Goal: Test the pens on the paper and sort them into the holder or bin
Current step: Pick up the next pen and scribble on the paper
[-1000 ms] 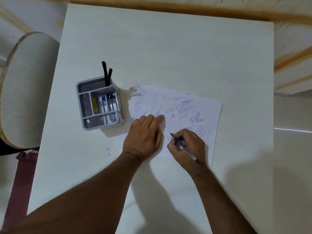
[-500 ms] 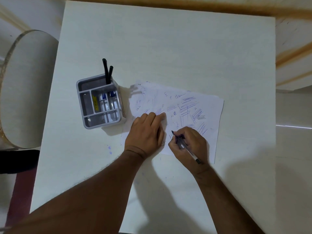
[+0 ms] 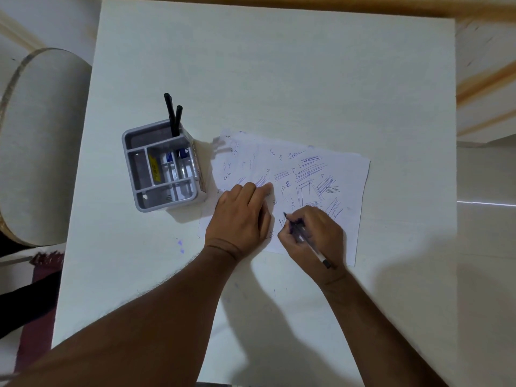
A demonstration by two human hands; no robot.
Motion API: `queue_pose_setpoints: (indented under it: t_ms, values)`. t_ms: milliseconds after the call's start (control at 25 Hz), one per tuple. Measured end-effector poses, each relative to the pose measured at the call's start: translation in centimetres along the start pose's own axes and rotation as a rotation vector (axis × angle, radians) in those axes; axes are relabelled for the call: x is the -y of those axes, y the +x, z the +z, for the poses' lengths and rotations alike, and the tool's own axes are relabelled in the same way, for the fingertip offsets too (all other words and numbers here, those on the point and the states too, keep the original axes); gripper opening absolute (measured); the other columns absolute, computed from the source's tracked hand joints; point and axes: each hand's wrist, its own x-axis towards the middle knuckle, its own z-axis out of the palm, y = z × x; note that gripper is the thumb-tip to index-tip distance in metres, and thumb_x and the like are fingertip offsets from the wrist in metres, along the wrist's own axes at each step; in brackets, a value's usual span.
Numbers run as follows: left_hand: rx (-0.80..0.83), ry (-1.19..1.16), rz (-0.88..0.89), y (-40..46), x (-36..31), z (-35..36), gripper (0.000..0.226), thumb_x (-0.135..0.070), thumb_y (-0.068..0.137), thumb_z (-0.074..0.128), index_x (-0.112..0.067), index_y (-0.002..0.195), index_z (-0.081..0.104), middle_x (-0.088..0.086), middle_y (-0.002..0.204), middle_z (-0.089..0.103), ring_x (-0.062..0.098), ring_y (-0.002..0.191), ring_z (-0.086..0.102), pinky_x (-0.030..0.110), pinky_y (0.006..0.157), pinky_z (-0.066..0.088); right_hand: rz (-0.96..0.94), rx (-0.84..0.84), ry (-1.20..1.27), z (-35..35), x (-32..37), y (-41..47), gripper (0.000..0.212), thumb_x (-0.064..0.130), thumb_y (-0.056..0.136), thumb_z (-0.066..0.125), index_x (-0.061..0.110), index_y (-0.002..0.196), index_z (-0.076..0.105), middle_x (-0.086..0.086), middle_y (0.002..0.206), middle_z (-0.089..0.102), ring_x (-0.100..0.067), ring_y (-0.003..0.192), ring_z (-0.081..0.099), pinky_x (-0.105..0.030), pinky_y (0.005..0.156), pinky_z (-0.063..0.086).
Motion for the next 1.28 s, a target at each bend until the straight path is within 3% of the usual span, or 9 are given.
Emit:
queue_pose_setpoints:
  t_ms: [160, 280, 400, 520, 640, 760, 880, 1280]
  values:
    - [-0.007, -0.006, -0.002, -0.01, -0.05, 0.00, 0.039, -0.023, 0.095, 0.054, -0.016, 0.133, 0.061, 0.002, 0.101, 0.058, 0.024, 0.086, 0.050, 0.038, 0.079, 0.042, -0.052, 0.004, -0.055, 0.04, 0.10, -0.08, 0.009, 0.023, 0.087, 0.072, 0.017, 0.082, 0.068, 0.007, 0.075, 0.067, -0.017, 0.068, 0.065, -0.036, 0.060, 0.056]
    - [-0.006, 0.005, 0.003, 0.05, -0.07, 0.01, 0.040, -0.024, 0.095, 0.054, -0.017, 0.133, 0.061, 0.002, 0.101, 0.059, 0.024, 0.087, 0.051, 0.038, 0.079, 0.040, 0.072, -0.041, 0.041, 0.01, 0.18, 0.19, 0.007, 0.022, 0.085, 0.074, 0.018, 0.086, 0.069, 0.006, 0.077, 0.070, -0.016, 0.071, 0.068, -0.036, 0.063, 0.059]
    - [-0.013, 0.002, 0.000, 0.01, -0.08, -0.03, 0.039, -0.023, 0.094, 0.055, -0.016, 0.132, 0.062, 0.002, 0.101, 0.058, 0.025, 0.087, 0.051, 0.037, 0.079, 0.039, -0.036, 0.017, -0.057, 0.16, 0.06, -0.07, 0.008, 0.025, 0.088, 0.072, 0.018, 0.085, 0.069, 0.006, 0.076, 0.069, -0.017, 0.070, 0.067, -0.037, 0.061, 0.058]
    - [-0.013, 0.006, 0.003, 0.01, -0.02, -0.08, 0.039, -0.024, 0.094, 0.053, -0.016, 0.132, 0.062, 0.002, 0.100, 0.058, 0.025, 0.087, 0.051, 0.037, 0.079, 0.038, 0.049, -0.010, 0.041, -0.01, 0.19, 0.12, 0.006, 0.023, 0.087, 0.073, 0.019, 0.088, 0.070, 0.007, 0.080, 0.071, -0.017, 0.073, 0.069, -0.038, 0.064, 0.059]
    - [-0.011, 0.001, 0.002, 0.06, -0.09, -0.15, 0.041, -0.026, 0.094, 0.049, -0.016, 0.132, 0.062, 0.002, 0.100, 0.058, 0.025, 0.086, 0.051, 0.037, 0.078, 0.038, -0.068, 0.010, -0.052, 0.03, 0.17, -0.07, 0.007, 0.023, 0.087, 0.074, 0.017, 0.084, 0.070, 0.007, 0.077, 0.069, -0.017, 0.069, 0.067, -0.037, 0.060, 0.058]
    - [0.000, 0.006, 0.001, 0.08, -0.10, -0.18, 0.042, -0.028, 0.094, 0.046, -0.016, 0.132, 0.062, 0.002, 0.101, 0.059, 0.025, 0.087, 0.052, 0.038, 0.079, 0.040, 0.026, -0.017, 0.017, -0.08, 0.25, 0.24, 0.007, 0.021, 0.086, 0.076, 0.016, 0.087, 0.071, 0.005, 0.079, 0.071, -0.017, 0.072, 0.069, -0.037, 0.063, 0.060]
    - [-0.002, 0.002, -0.001, 0.04, -0.09, -0.20, 0.041, -0.026, 0.094, 0.049, -0.016, 0.132, 0.062, 0.002, 0.100, 0.058, 0.025, 0.087, 0.052, 0.038, 0.078, 0.041, -0.047, 0.001, -0.044, -0.05, 0.41, 0.06, 0.006, 0.022, 0.086, 0.074, 0.017, 0.085, 0.070, 0.006, 0.077, 0.070, -0.017, 0.070, 0.068, -0.036, 0.060, 0.058]
    - [0.000, 0.002, 0.001, 0.03, -0.11, -0.12, 0.041, -0.025, 0.093, 0.053, -0.017, 0.132, 0.061, 0.002, 0.100, 0.058, 0.025, 0.087, 0.051, 0.039, 0.078, 0.041, 0.018, 0.021, -0.023, -0.09, 0.45, 0.16, 0.007, 0.025, 0.087, 0.074, 0.019, 0.087, 0.070, 0.007, 0.079, 0.071, -0.016, 0.072, 0.069, -0.037, 0.062, 0.058]
